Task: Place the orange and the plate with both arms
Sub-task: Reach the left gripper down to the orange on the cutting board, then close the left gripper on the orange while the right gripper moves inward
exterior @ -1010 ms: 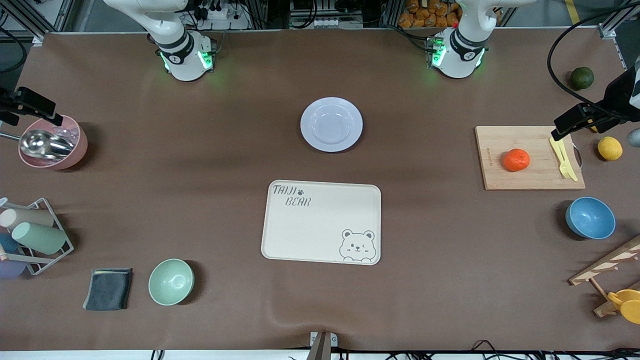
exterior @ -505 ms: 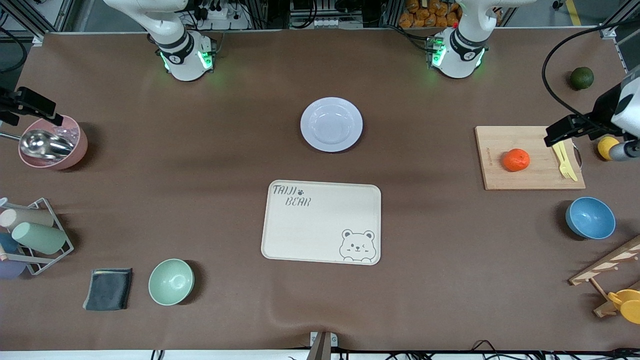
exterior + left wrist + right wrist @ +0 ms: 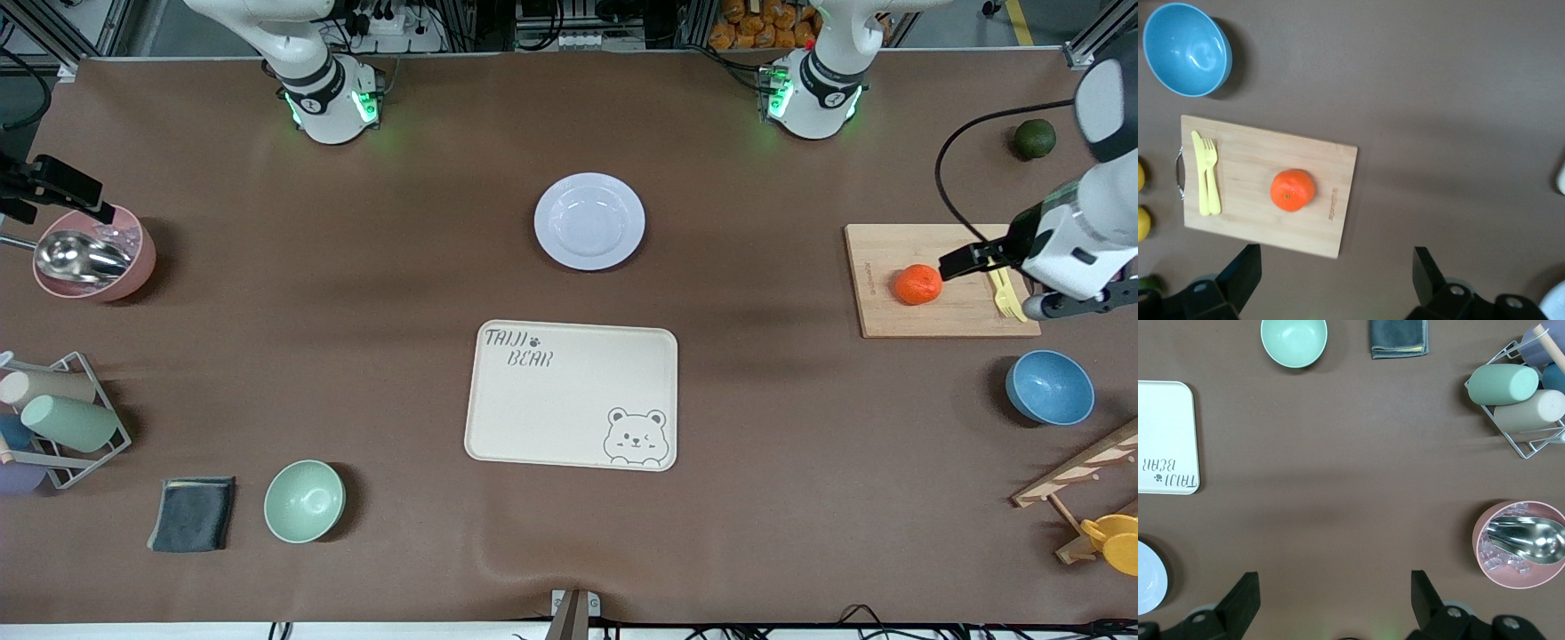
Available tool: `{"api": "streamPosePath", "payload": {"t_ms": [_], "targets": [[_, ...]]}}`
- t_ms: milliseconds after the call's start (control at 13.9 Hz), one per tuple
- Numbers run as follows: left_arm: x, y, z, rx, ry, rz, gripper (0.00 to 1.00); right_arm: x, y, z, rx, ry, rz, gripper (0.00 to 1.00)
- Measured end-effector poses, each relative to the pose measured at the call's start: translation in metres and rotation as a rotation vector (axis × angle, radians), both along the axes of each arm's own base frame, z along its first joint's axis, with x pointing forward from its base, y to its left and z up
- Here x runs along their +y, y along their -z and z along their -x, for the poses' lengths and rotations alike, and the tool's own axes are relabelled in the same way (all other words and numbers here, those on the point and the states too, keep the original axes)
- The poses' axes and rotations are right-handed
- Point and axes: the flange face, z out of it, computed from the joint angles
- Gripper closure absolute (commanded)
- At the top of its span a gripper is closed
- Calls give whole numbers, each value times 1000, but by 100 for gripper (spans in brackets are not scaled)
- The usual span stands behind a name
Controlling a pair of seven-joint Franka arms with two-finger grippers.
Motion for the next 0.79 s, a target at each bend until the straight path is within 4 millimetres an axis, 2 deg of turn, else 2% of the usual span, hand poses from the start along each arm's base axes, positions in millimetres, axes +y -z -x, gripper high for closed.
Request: {"api": "streamPosePath", "payload": {"t_ms": [216, 289, 433, 505, 793], "targets": [[38, 69, 22, -20, -28, -2, 0, 7, 8, -3, 21, -14, -3, 0], [52, 88, 31, -30, -24, 2, 0, 8, 17, -7, 43, -15, -5, 0], [74, 112, 44, -35, -30, 7, 0, 9, 35, -15, 80, -18, -7, 0], [78, 120, 49, -38, -32, 9, 0, 12, 41, -18, 92, -23, -8, 0], [73, 156, 62, -48, -17, 7, 0, 28, 57, -26, 125, -52, -9, 0]]}}
